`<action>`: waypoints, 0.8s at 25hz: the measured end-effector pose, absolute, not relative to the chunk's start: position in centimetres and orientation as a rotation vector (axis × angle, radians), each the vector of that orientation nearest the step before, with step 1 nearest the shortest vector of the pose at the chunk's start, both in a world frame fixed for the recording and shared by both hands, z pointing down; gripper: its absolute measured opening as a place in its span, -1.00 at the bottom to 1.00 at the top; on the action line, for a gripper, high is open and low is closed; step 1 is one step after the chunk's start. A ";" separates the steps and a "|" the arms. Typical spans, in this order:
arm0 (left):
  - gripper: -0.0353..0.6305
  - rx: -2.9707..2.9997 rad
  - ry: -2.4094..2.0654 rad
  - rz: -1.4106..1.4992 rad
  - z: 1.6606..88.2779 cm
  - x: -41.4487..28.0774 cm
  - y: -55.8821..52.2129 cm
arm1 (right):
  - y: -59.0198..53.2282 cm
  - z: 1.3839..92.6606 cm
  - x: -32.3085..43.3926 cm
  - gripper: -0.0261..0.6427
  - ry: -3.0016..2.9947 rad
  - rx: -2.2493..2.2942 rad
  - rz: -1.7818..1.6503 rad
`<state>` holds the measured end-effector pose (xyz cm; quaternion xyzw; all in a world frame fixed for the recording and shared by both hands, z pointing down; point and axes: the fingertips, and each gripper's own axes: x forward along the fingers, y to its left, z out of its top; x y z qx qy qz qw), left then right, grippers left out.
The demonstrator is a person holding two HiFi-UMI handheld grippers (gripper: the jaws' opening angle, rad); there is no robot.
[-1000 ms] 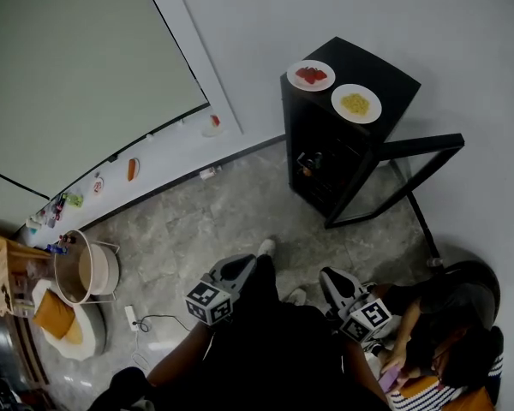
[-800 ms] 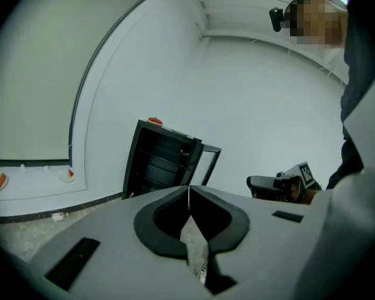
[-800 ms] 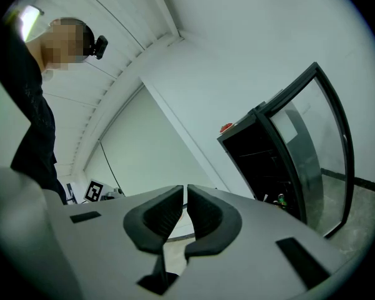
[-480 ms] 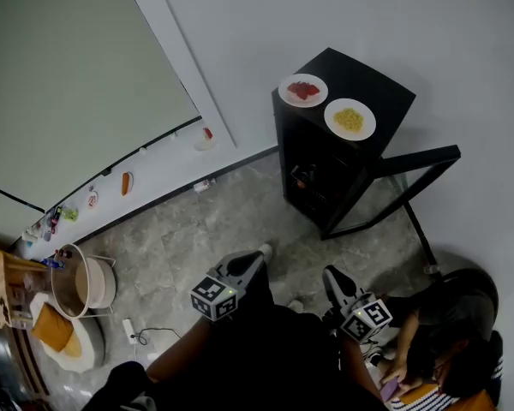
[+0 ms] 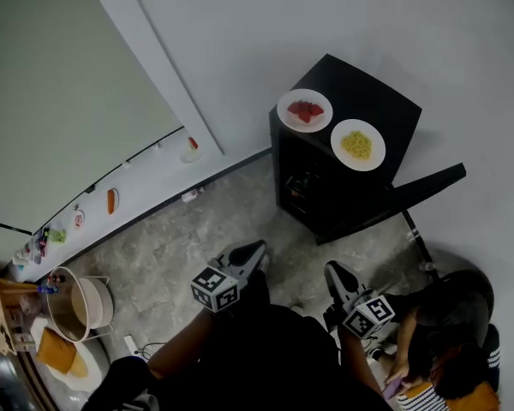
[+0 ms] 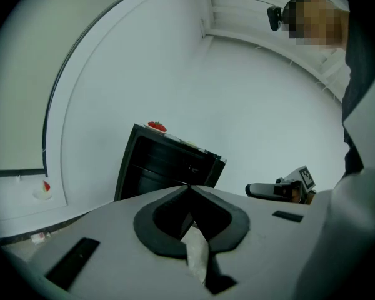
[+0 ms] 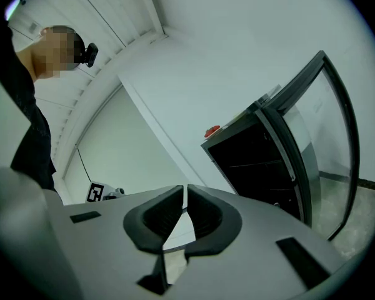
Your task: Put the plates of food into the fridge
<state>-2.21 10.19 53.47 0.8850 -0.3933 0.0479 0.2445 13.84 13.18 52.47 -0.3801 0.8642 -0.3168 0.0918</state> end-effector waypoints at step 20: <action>-0.69 2.388 -0.806 -0.130 50.3 -4.8 -9.5 | -3.6 50.1 11.2 -0.81 2.215 -1.357 -1.003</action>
